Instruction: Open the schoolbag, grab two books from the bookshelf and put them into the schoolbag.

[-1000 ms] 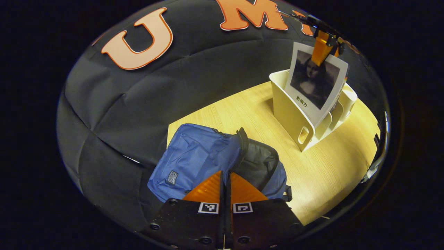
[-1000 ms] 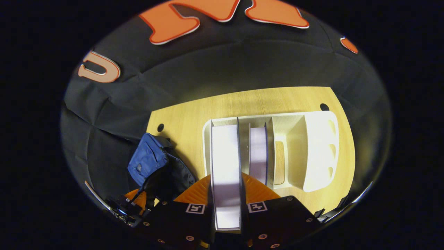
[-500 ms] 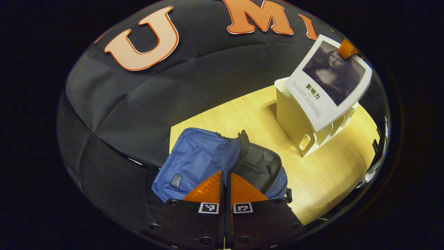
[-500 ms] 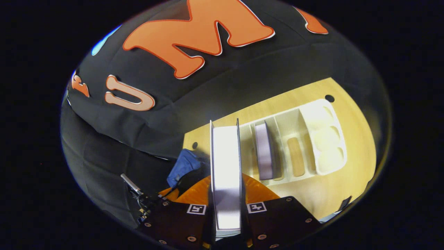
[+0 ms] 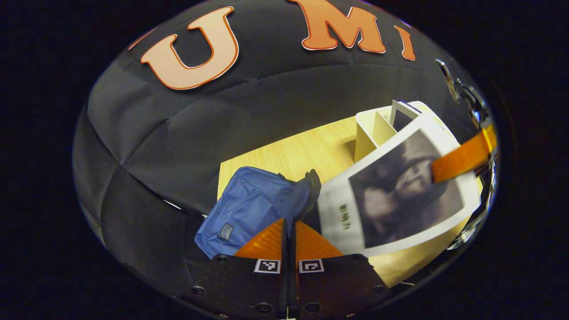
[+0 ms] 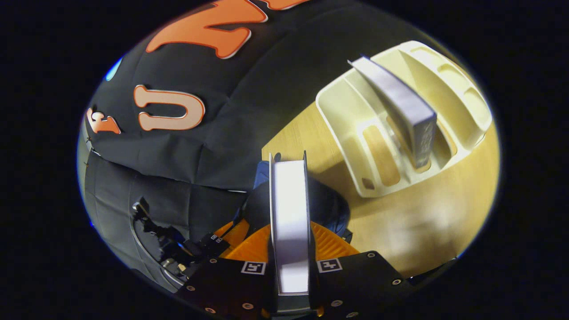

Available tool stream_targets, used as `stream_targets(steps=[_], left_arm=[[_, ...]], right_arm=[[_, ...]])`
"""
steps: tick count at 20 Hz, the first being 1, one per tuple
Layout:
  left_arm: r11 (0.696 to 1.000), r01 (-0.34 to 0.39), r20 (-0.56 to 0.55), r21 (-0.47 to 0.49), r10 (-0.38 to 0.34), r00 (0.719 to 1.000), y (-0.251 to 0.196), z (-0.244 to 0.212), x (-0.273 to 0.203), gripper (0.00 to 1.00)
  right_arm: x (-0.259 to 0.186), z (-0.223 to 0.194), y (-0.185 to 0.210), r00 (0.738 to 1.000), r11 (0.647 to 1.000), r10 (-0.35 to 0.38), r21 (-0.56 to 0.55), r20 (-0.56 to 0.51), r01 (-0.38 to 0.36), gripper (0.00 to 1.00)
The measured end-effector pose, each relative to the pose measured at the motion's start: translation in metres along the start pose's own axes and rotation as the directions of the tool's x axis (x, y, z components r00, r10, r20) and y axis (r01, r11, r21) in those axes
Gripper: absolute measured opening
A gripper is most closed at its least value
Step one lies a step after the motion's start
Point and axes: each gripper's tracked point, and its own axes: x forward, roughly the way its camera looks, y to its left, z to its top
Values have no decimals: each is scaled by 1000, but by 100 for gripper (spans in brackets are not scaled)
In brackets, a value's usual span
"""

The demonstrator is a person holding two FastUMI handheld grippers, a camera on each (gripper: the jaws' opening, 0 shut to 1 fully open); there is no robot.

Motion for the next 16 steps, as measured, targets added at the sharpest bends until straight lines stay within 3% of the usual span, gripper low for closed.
stream_targets(steps=[5,12,16], left_arm=[[1000,10,-1,14,-10,1000,-8,-6,-5,1],[997,62,12,42,-63,998,-22,-12,-7,1],[994,69,26,80,-71,997,-26,-17,-10,1]], right_arm=[[58,-23,4,998,998,4,60,65,-8,27],[120,-62,9,997,991,63,118,-44,-58,27],[151,-54,13,995,985,99,142,-1,-98,27]])
